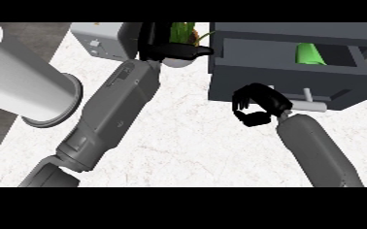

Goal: Pick up the cup, place it into the drawer and close the drawer

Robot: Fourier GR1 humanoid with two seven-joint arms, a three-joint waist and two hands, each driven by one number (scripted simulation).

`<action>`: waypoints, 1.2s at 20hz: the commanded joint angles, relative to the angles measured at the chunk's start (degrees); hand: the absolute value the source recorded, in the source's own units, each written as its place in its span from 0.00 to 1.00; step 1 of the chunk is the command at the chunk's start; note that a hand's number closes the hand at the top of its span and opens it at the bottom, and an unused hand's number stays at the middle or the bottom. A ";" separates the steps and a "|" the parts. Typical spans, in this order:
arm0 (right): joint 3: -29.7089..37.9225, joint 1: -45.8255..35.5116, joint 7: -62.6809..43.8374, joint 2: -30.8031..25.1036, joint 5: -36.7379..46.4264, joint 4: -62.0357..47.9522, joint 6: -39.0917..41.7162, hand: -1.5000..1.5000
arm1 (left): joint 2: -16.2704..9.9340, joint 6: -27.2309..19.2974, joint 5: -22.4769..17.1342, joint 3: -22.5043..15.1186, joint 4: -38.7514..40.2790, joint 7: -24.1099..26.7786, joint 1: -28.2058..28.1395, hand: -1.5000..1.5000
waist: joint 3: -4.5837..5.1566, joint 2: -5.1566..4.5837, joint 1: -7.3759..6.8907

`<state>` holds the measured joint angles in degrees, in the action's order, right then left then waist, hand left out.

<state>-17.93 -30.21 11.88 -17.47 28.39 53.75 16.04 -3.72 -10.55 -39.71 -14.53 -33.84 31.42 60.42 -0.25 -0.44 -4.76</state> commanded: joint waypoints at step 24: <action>19.13 -22.59 6.92 -9.23 -9.12 -21.26 -3.03 1.00 | -8.37 10.06 -1.25 -1.22 -10.68 -4.30 -11.78 0.00 | 0.02 -2.32 -7.75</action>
<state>-3.62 -42.57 22.99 -21.35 18.59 35.28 19.87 -11.59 -1.49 -40.54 -15.77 -43.87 27.88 49.20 -0.84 -1.71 -10.08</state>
